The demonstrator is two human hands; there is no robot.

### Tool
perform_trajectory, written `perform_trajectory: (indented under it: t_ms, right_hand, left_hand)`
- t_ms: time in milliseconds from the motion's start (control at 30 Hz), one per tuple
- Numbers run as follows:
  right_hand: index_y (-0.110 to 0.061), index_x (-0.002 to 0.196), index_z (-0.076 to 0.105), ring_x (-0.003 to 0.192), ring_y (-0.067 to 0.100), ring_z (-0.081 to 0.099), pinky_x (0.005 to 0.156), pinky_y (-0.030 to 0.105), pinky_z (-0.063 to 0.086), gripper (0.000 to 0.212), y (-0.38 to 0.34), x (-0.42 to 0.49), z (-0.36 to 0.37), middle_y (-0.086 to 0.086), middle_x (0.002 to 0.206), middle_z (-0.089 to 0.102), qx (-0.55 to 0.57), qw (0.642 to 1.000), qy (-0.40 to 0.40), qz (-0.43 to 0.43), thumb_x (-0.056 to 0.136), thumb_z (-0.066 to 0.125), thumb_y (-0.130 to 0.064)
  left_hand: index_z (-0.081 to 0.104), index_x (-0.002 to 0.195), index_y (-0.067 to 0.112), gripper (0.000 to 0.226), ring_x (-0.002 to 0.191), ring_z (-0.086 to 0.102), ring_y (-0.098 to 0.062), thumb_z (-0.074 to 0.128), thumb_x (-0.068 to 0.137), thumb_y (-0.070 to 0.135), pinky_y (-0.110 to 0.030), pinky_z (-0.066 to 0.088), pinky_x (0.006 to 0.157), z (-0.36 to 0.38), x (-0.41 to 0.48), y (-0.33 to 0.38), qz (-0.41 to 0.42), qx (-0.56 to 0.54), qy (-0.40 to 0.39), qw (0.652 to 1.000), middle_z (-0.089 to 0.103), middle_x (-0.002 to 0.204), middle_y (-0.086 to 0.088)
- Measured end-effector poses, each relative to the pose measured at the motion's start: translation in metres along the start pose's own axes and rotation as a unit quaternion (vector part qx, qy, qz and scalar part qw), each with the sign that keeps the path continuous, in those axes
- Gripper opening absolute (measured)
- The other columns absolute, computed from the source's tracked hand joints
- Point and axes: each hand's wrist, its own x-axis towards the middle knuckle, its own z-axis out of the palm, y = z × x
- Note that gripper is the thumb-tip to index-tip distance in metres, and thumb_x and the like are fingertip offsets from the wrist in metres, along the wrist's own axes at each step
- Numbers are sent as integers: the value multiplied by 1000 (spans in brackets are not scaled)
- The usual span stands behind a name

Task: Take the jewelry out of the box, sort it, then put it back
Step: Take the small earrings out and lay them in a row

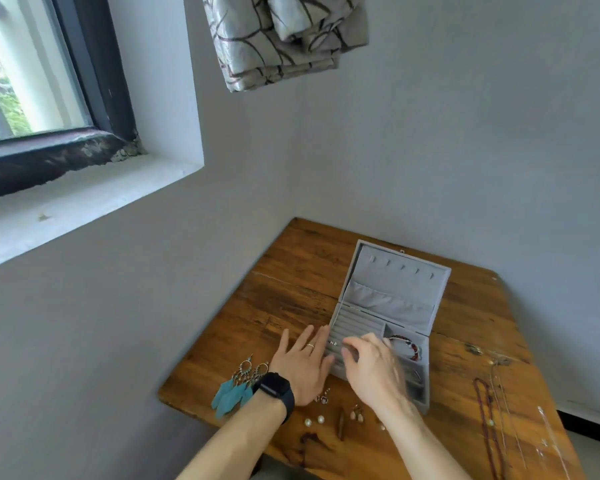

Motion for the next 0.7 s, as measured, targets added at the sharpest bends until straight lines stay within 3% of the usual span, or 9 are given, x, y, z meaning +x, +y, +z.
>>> perform_trajectory:
  t_ms: [167,433,567,700]
  right_hand:
    - [-35,126,67,109,19,50,89,32,48,31,-5,19,9,-6,114,61,-40,998,-41,-14,100,51,-41]
    - [-32,109,72,107,18,51,84,31,48,19,-9,24,15,-7,110,64,-22,1000,-17,5,95,60,-38]
    - [-27,108,65,113,17,49,94,30,44,15,-4,23,14,-6,112,60,-3,999,-43,7,98,55,-33]
    - [-25,98,49,96,11,55,79,23,44,4,3,1,-2,-8,100,57,76,997,1,12,101,51,-24]
  left_hand:
    - [-11,158,21,60,152,-12,-11,5,106,46,-48,-11,122,2,2,-3,9,6,13,1000,-7,167,10]
    - [-12,158,23,60,152,-11,-11,4,105,47,-48,-11,121,6,4,-6,13,0,15,1000,-9,166,11]
    - [-9,158,23,61,153,-9,-12,6,105,48,-48,-9,121,3,4,-5,12,8,14,1000,-7,167,9]
    - [5,160,25,63,153,2,-13,15,104,53,-47,0,122,-6,5,-7,8,9,42,999,2,168,7]
